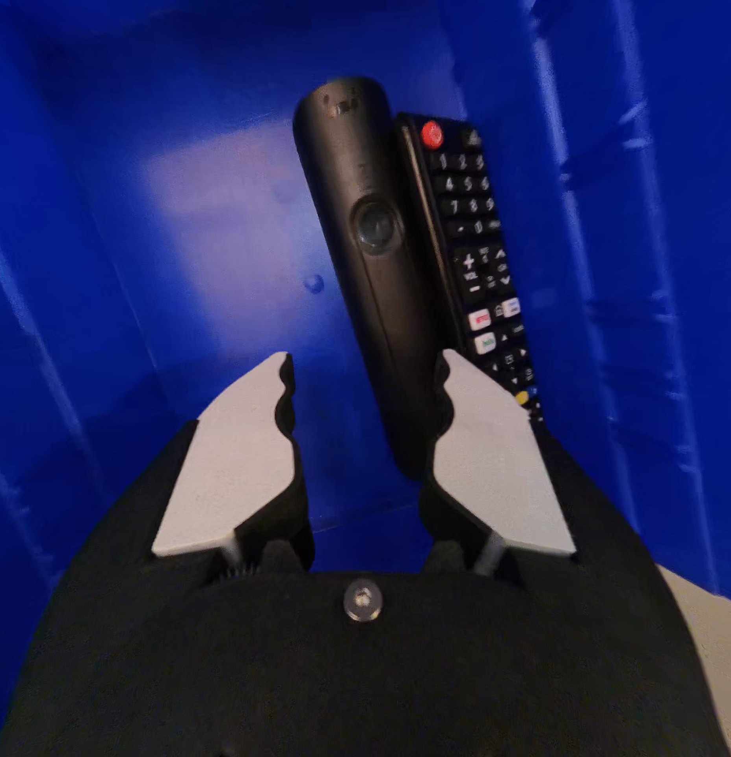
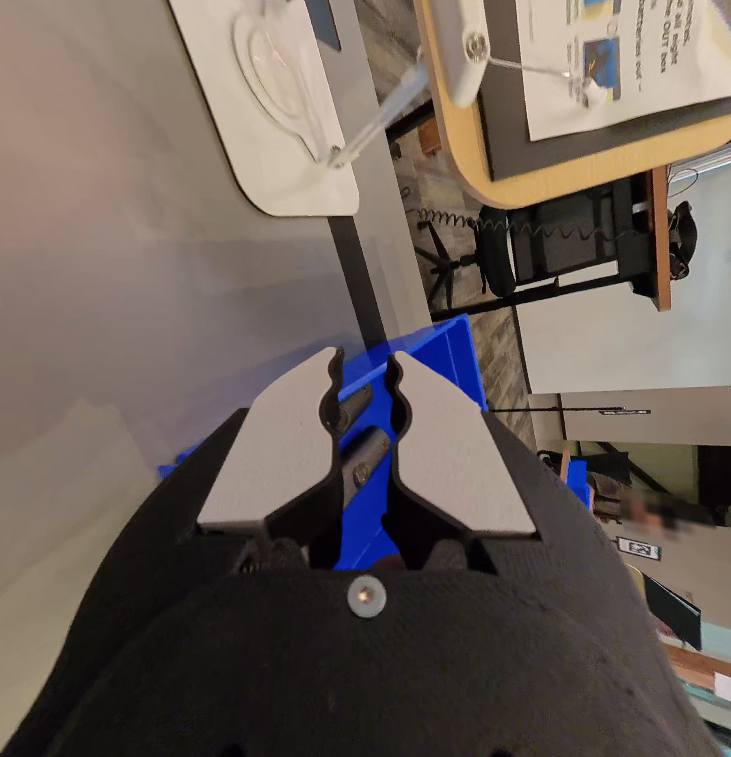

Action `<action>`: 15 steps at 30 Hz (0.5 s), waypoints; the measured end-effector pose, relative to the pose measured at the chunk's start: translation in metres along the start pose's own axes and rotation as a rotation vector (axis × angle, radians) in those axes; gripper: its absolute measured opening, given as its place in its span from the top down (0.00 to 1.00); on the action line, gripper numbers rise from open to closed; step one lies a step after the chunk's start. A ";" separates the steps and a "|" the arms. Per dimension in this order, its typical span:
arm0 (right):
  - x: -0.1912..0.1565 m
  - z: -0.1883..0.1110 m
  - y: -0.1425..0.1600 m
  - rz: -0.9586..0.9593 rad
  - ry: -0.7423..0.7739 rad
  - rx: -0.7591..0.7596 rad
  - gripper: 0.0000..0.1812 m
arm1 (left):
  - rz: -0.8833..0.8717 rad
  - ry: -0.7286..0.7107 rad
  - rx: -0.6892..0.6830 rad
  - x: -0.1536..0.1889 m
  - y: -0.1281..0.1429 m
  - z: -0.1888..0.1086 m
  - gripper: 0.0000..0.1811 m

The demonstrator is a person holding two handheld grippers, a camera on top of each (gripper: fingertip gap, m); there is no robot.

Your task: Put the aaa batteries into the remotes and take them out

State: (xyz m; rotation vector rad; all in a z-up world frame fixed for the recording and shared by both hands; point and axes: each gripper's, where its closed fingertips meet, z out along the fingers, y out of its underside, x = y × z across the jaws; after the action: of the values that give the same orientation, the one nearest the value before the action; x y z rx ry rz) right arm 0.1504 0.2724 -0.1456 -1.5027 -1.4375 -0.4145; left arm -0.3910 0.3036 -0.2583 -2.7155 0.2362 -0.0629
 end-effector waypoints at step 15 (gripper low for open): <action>-0.021 -0.006 -0.002 -0.010 -0.018 0.047 0.89 | 0.012 -0.146 -0.054 -0.014 -0.013 0.010 0.78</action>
State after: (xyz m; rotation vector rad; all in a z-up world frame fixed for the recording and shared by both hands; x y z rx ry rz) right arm 0.1461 0.2559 -0.1587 -1.4649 -1.4602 -0.3716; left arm -0.4015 0.3216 -0.2621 -2.7561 0.2143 0.1462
